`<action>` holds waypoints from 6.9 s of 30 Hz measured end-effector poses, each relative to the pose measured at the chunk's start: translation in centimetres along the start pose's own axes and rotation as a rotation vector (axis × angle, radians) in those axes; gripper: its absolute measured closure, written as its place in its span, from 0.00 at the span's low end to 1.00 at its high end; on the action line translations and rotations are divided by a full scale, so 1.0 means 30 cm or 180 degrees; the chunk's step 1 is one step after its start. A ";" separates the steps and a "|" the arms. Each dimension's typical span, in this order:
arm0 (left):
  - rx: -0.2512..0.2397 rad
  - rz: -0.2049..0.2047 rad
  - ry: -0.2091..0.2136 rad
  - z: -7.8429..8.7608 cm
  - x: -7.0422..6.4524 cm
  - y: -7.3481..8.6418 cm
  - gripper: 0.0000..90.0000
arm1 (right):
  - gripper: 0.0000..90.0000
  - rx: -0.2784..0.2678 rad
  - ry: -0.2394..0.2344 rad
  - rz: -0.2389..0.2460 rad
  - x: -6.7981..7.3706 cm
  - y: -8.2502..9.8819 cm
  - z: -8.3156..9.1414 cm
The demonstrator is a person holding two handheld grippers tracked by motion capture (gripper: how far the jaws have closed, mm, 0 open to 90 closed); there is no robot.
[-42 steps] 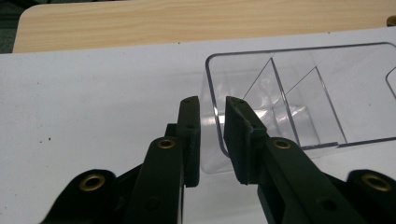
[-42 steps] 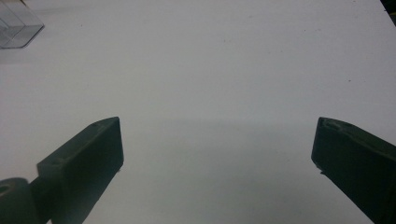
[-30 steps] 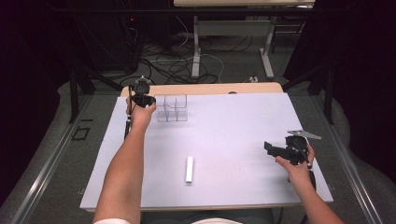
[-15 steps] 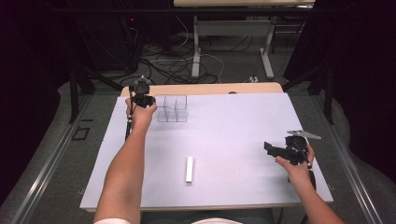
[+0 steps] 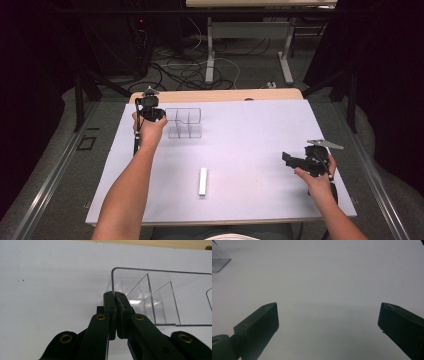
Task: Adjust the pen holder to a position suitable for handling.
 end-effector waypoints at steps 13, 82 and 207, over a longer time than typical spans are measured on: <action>-0.0013 -0.0028 -0.0051 0.075 -0.006 0.089 0.99 | 0.03 -0.0008 -0.0020 0.0017 0.006 -0.001 -0.001; -0.0310 -0.0355 0.0121 0.009 0.060 0.100 1.00 | 0.04 0.0032 -0.0033 0.0007 0.007 0.003 -0.008; -0.0551 -0.0373 0.1209 0.159 -0.135 0.308 0.46 | 0.05 0.0028 -0.0099 0.0014 0.019 -0.002 -0.012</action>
Point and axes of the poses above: each handheld gripper's, and its own axes: z roughly backward along the jaws, y roughly out of its underside, x roughly to its left, the point moved 1 cm from there along -z, roughly forward along the jaws, and after that the axes turned 1 degree about -y, right-handed, at the moved point
